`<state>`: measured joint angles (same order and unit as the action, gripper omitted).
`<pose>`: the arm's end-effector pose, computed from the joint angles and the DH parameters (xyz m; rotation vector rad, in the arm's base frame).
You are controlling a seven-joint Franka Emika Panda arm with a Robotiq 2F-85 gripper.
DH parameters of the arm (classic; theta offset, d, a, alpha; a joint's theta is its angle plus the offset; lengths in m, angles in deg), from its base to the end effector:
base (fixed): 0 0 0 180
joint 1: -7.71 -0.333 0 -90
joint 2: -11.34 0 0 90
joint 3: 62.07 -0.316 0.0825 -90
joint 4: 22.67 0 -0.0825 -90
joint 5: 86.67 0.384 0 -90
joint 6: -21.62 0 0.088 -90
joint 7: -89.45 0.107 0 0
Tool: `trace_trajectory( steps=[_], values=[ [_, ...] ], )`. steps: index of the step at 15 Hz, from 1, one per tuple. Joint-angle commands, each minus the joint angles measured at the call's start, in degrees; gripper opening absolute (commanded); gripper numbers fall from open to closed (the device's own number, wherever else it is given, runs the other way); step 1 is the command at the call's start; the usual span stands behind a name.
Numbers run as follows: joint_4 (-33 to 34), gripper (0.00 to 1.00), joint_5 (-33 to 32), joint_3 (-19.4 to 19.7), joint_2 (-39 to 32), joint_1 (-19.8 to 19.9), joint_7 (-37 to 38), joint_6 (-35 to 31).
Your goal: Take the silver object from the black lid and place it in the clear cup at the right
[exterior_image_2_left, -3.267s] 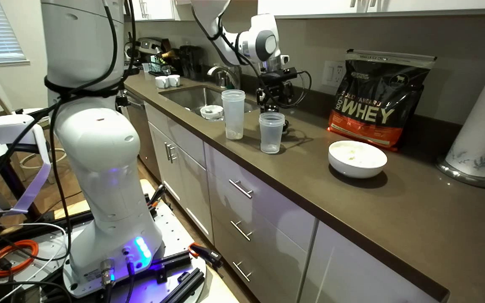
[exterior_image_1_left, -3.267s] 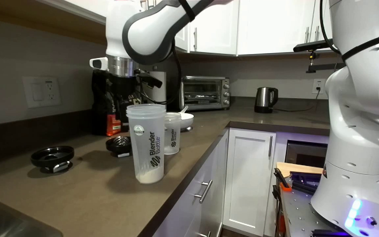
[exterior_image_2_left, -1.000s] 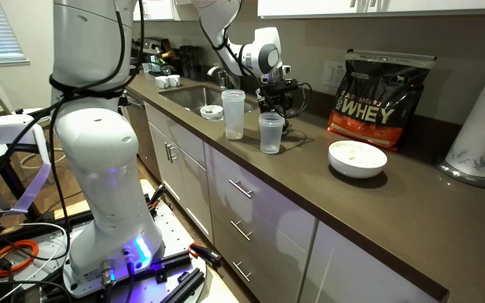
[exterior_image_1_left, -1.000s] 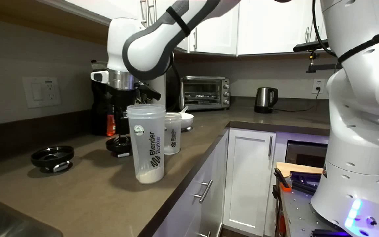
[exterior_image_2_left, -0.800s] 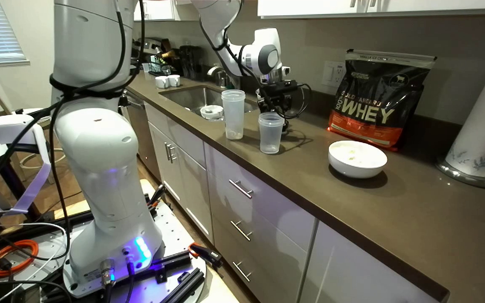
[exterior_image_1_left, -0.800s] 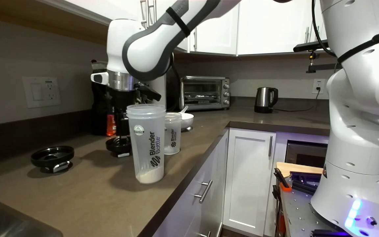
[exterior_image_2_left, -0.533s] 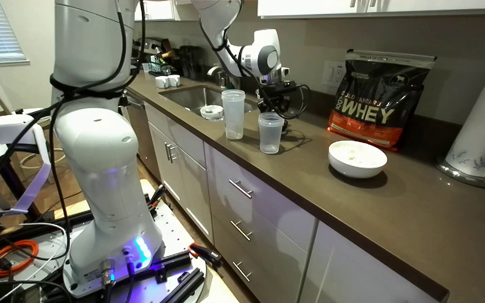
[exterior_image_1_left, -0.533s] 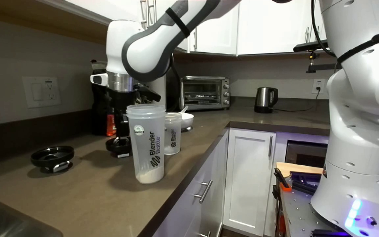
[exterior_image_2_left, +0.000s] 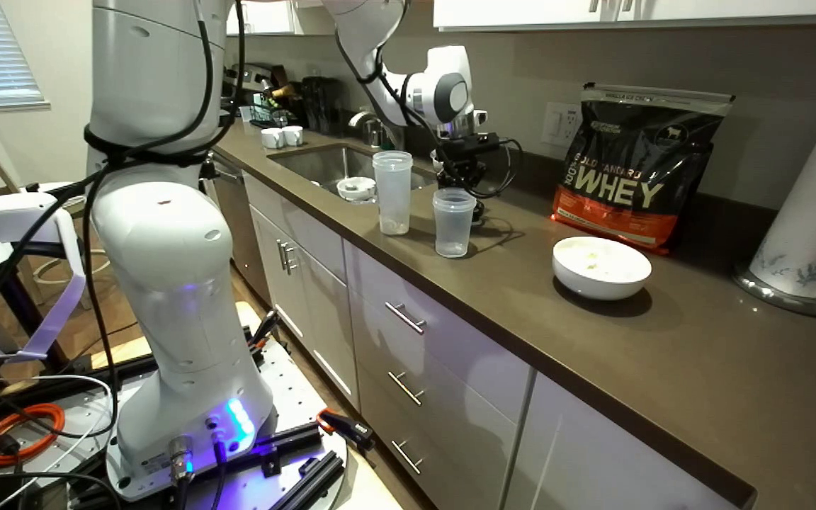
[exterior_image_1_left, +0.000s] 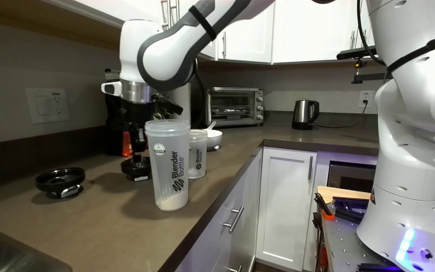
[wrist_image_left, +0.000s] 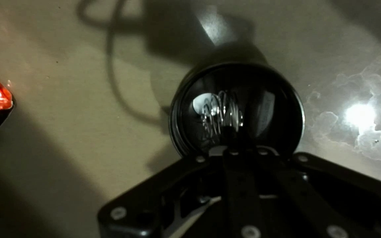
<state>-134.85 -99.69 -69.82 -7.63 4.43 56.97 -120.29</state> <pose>0.6196 0.1171 0.3275 2.6777 1.3158 0.2518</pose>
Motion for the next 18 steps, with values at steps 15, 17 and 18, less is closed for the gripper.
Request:
trace_trajectory(
  steps=[15,17,18],
  values=[
    [1.53,0.03,0.81,-0.1,1.02,1.2,-2.39,2.72],
    [1.54,0.03,0.76,-0.07,1.37,1.2,-2.44,2.93],
    [1.51,0.03,0.68,-0.03,1.59,1.18,-2.42,3.08]
  ],
)
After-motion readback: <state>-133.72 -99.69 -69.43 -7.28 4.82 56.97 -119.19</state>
